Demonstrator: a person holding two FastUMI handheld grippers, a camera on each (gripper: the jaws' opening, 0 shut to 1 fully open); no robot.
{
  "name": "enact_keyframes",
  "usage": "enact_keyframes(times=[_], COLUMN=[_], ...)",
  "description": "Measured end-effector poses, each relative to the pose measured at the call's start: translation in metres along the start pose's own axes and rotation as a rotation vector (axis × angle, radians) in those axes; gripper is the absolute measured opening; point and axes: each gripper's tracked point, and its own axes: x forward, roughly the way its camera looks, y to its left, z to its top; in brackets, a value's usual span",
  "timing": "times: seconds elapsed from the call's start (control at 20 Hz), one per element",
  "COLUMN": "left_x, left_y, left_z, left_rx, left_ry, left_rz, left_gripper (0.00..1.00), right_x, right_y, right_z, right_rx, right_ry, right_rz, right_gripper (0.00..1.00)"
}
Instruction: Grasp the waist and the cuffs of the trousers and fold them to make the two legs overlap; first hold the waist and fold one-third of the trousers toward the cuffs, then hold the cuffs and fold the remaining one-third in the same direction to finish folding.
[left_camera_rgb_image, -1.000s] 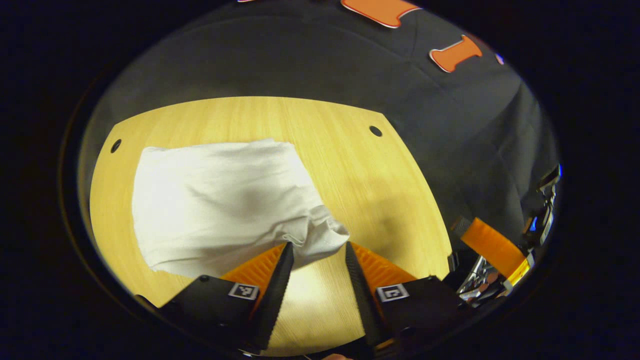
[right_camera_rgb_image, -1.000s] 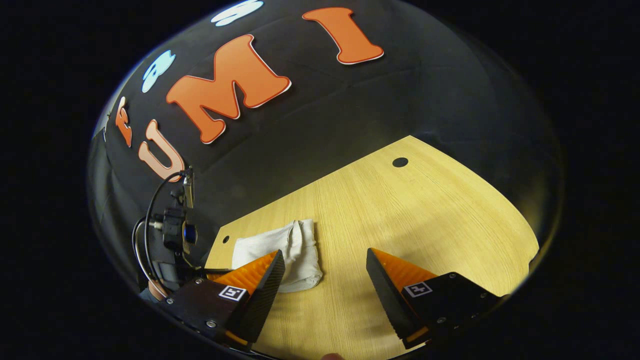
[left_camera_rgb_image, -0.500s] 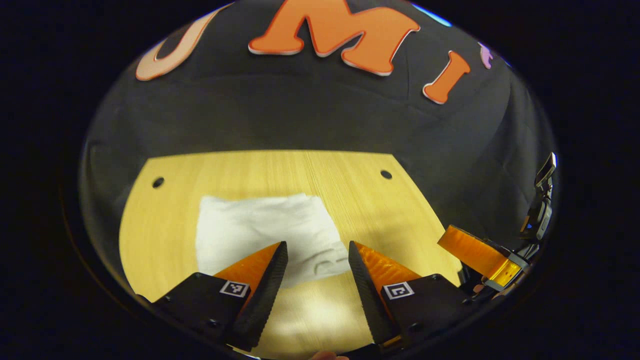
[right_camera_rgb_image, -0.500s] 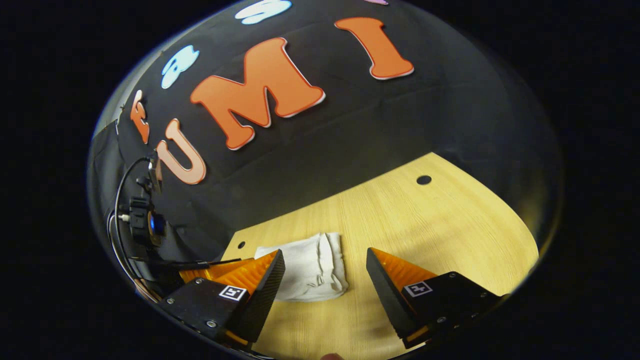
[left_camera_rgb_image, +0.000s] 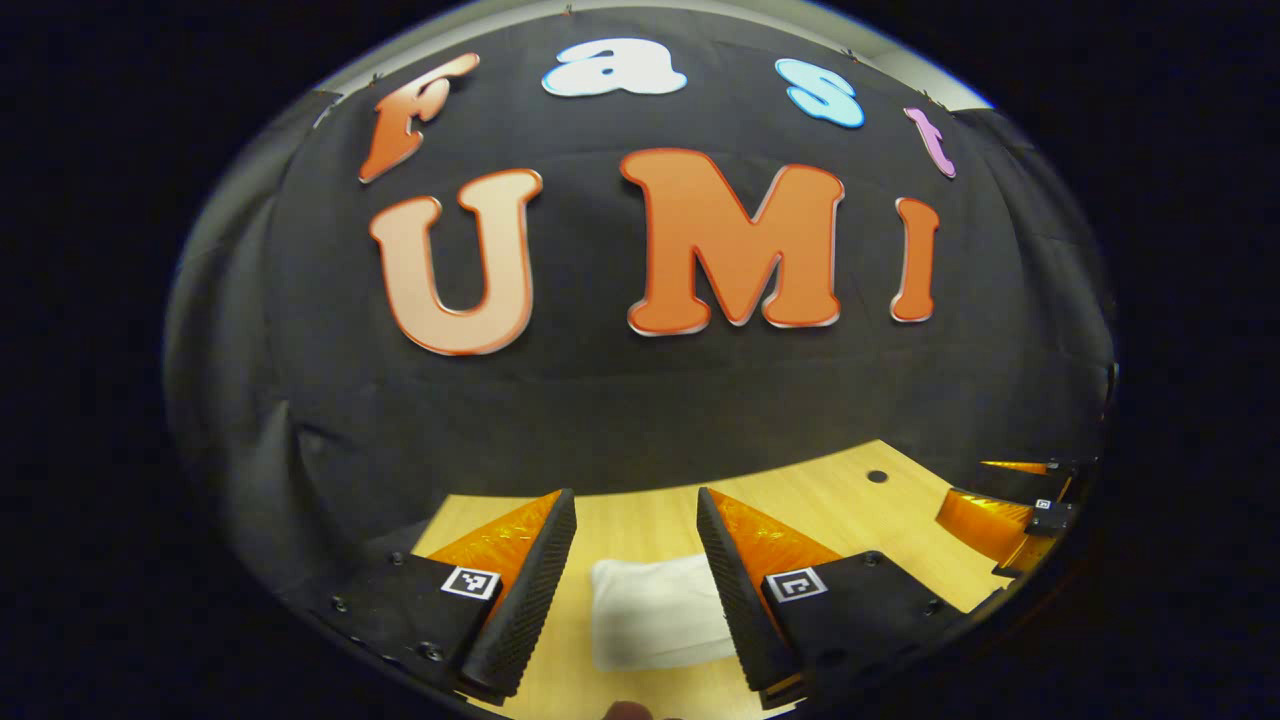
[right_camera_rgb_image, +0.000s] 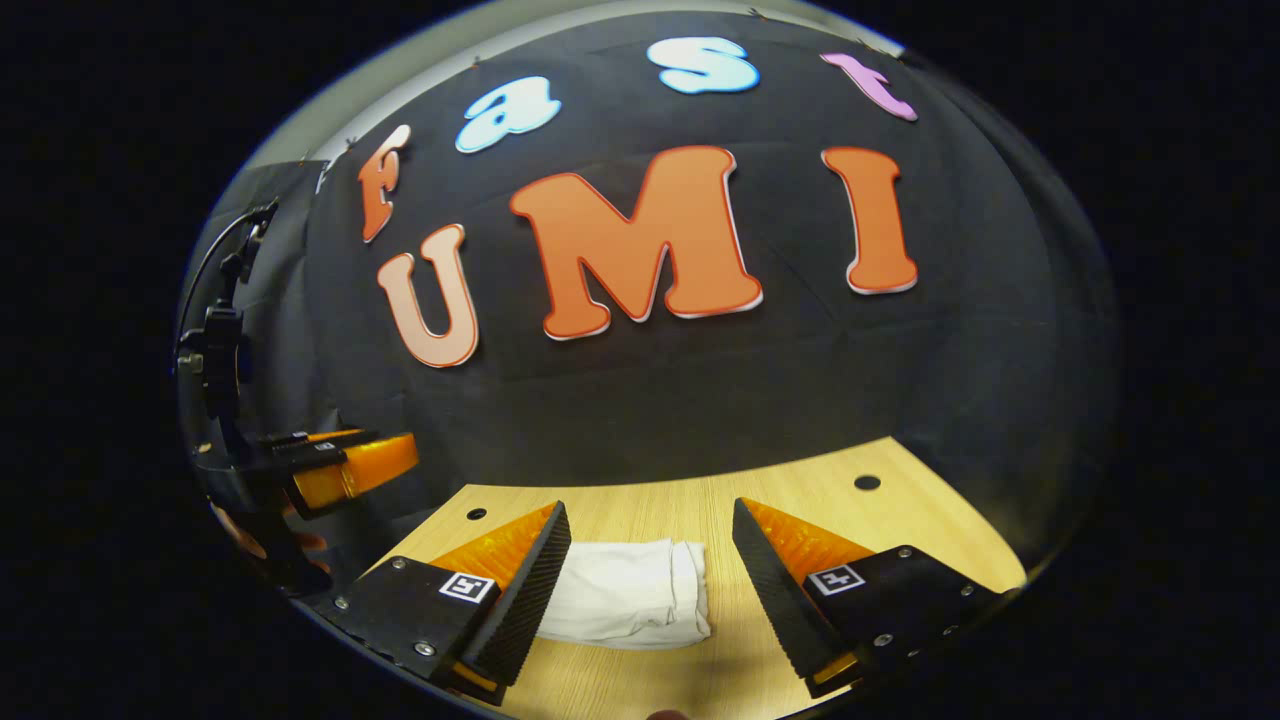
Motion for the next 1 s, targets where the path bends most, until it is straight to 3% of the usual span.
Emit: enact_keyframes(times=[0.15, 0.2, 0.25, 0.5, 0.7, 0.85, 0.9, 1.0], left_x=[-0.002, -0.004, -0.006, -0.028, -0.049, -0.061, -0.063, -0.064], left_y=[0.002, 0.004, 0.004, 0.008, 0.026, 0.028, 0.028, 0.026], left_z=[0.005, 0.010, 0.014, 0.027, 0.021, 0.017, 0.012, 0.004], left_rx=[-0.005, -0.012, -0.016, -0.025, -0.024, -0.013, -0.001, 0.008], left_ry=[-0.087, -0.115, -0.136, -0.237, -0.242, -0.292, -0.283, -0.262], left_rz=[0.053, 0.063, 0.069, 0.101, 0.133, 0.129, 0.130, 0.123], left_gripper=[0.82, 0.77, 0.82, 0.84, 0.81, 0.86, 0.77, 0.81], right_x=[-0.002, -0.002, -0.004, -0.018, -0.024, -0.025, -0.025, -0.025], right_y=[0.014, 0.019, 0.024, 0.037, 0.046, 0.051, 0.053, 0.057], right_z=[0.017, 0.023, 0.029, 0.050, 0.049, 0.045, 0.043, 0.041], right_rx=[-0.077, -0.088, -0.094, -0.139, -0.167, -0.201, -0.203, -0.191], right_ry=[-0.046, -0.062, -0.076, -0.147, -0.172, -0.170, -0.170, -0.165], right_rz=[-0.004, -0.002, 0.002, 0.020, 0.025, 0.016, 0.013, 0.018], right_gripper=[0.98, 0.98, 0.98, 0.98, 0.98, 0.98, 0.98, 0.98])
